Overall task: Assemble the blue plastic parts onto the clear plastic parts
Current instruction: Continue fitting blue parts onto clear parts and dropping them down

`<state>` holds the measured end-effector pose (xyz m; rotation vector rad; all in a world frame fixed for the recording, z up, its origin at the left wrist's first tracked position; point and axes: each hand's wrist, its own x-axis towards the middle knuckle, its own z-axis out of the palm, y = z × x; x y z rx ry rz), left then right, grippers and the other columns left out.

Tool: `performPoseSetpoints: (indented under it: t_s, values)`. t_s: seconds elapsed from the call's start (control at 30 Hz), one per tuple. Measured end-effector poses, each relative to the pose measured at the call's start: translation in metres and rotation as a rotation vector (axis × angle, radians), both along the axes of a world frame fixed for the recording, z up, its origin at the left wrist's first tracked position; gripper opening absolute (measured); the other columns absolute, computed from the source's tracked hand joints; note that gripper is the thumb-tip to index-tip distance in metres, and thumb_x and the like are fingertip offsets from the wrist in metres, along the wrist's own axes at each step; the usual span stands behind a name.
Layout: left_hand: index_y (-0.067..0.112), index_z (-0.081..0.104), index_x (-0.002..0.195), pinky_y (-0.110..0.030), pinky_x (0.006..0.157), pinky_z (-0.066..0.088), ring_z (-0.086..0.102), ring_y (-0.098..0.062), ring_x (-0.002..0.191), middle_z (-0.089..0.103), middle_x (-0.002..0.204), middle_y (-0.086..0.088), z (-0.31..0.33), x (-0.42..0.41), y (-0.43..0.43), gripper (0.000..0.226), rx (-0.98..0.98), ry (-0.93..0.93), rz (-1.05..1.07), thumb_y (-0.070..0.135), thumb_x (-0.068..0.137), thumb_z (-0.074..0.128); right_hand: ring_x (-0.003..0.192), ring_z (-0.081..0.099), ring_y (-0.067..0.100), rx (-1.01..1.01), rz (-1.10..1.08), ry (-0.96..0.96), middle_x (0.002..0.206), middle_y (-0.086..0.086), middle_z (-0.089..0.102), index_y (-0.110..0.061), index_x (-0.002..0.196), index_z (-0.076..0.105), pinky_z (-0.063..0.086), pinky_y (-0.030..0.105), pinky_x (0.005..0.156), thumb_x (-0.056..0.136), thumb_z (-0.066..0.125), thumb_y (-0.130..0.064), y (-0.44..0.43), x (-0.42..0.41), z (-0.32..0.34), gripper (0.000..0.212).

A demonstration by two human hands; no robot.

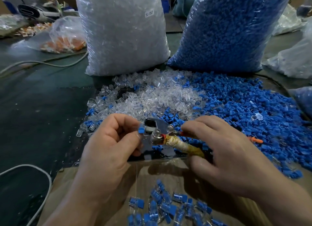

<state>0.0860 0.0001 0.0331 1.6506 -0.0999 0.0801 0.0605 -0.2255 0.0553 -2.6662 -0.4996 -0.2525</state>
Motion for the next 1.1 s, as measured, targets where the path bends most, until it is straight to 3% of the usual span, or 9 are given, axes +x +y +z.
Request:
performPoseSetpoints:
  t_s: [0.3, 0.53, 0.67, 0.9, 0.97, 1.1]
  values:
    - [0.032, 0.071, 0.082, -0.021, 0.055, 0.054, 0.065, -0.012, 0.061, 0.068, 0.070, 0.001, -0.001, -0.002, 0.006, 0.037, 0.023, -0.038, -0.061, -0.004, 0.087, 0.066, 0.106, 0.051, 0.014, 0.012, 0.039, -0.003, 0.114, -0.013, 0.051, -0.032, 0.125, 0.049, 0.052, 0.037, 0.082, 0.075, 0.049, -0.048, -0.001, -0.001, 0.000, 0.053]
    - [0.031, 0.072, 0.082, -0.020, 0.056, 0.055, 0.066, -0.011, 0.060, 0.070, 0.072, -0.002, 0.003, -0.006, 0.003, 0.018, 0.006, -0.022, -0.095, 0.015, 0.075, 0.071, 0.105, 0.051, 0.014, -0.040, 0.033, -0.005, 0.112, -0.011, 0.055, -0.030, 0.126, 0.052, 0.050, 0.031, 0.081, 0.075, 0.047, -0.053, 0.002, -0.002, -0.002, 0.056]
    - [0.030, 0.072, 0.082, -0.021, 0.057, 0.056, 0.065, -0.012, 0.061, 0.070, 0.071, -0.003, 0.004, -0.007, 0.002, 0.023, 0.012, -0.006, -0.091, 0.008, 0.079, 0.070, 0.094, 0.053, 0.012, -0.107, 0.001, 0.001, 0.101, -0.014, 0.056, -0.034, 0.119, 0.057, 0.049, 0.029, 0.075, 0.075, 0.045, -0.059, 0.005, 0.000, -0.002, 0.052]
    - [0.031, 0.073, 0.082, -0.020, 0.055, 0.055, 0.067, -0.011, 0.061, 0.071, 0.072, -0.002, 0.005, -0.008, 0.005, 0.015, -0.070, 0.008, -0.100, 0.020, 0.072, 0.071, 0.080, 0.047, 0.004, -0.057, 0.006, -0.005, 0.087, -0.021, 0.050, -0.035, 0.106, 0.058, 0.044, 0.026, 0.066, 0.075, 0.047, -0.058, 0.008, 0.000, 0.000, 0.039]
    - [0.032, 0.073, 0.083, -0.021, 0.056, 0.055, 0.067, -0.011, 0.062, 0.071, 0.073, -0.002, 0.005, -0.008, 0.005, 0.018, -0.057, -0.007, -0.084, 0.015, 0.075, 0.076, 0.084, 0.049, 0.005, -0.025, 0.006, -0.003, 0.090, -0.021, 0.051, -0.035, 0.107, 0.058, 0.048, 0.029, 0.069, 0.076, 0.049, -0.056, 0.007, 0.001, 0.000, 0.038]
    - [0.029, 0.072, 0.083, -0.020, 0.053, 0.054, 0.064, -0.012, 0.058, 0.069, 0.069, -0.002, 0.004, -0.006, 0.005, 0.036, -0.023, -0.004, 0.004, -0.005, 0.087, 0.064, 0.095, 0.050, 0.004, -0.019, -0.042, 0.038, 0.100, -0.022, 0.051, -0.038, 0.115, 0.056, 0.050, 0.032, 0.077, 0.076, 0.048, -0.059, 0.000, 0.000, -0.002, 0.044]
